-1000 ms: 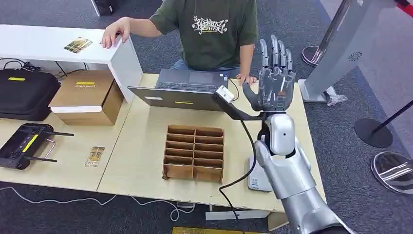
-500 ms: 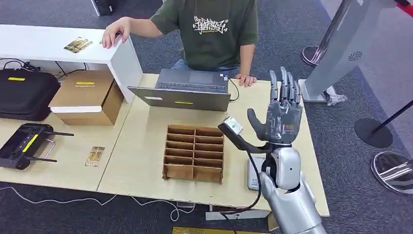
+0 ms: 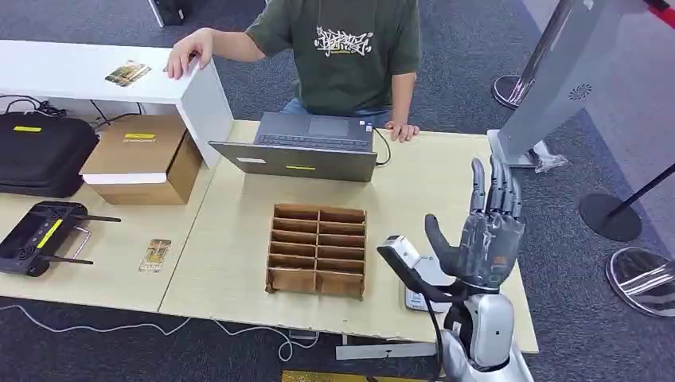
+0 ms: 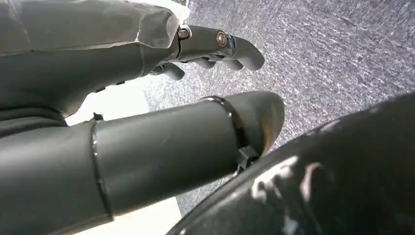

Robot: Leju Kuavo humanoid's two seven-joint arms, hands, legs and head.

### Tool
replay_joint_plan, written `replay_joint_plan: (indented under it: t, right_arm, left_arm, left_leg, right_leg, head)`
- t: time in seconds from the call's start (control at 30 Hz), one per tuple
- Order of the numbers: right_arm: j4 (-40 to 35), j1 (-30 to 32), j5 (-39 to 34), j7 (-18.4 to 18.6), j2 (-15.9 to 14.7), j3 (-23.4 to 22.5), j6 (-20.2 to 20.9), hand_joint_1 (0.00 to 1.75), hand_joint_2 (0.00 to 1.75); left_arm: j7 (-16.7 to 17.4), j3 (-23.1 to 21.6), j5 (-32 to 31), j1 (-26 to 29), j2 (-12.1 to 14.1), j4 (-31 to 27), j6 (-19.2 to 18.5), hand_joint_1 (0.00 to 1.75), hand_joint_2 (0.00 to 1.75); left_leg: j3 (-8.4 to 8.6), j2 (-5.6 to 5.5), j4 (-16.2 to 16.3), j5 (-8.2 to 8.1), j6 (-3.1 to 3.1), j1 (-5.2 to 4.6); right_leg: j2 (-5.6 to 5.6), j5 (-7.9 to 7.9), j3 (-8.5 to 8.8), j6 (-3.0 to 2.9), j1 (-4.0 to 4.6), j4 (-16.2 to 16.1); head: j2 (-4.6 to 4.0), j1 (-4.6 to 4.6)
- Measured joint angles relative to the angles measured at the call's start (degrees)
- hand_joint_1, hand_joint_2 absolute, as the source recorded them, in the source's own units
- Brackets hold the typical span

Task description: Pass the card to the sensor for recognition and then transmit it.

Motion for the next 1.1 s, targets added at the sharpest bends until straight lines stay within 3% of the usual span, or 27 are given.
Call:
replay_joint_plan:
  t: [0.57, 1.1]
  right_arm:
    - [-5.6, 7.9, 2.6, -0.3, 0.0, -1.9, 0.1, 0.0, 1.75]
    - [-5.9, 12.7, 1.0, 0.6, 1.2, -1.8, 3.4, 0.0, 1.75]
  left_arm:
    - [0.1, 1.8, -0.2, 0.0, 0.0, 0.0, -0.5, 0.0, 0.0]
    - [-0.3, 5.6, -0.3, 0.6, -1.0, -0.6, -0.5, 0.0, 0.0]
  left_leg:
    - [0.01, 0.01, 0.0, -0.01, 0.01, 0.0]
    - [0.01, 0.01, 0.0, -0.01, 0.01, 0.0]
  right_leg:
    - [0.0, 0.0, 0.02, 0.0, 0.0, 0.0]
    - [0.01, -0.01, 0.02, 0.0, 0.0, 0.0]
  head:
    - [0.0, 0.02]
    - [0.0, 0.0]
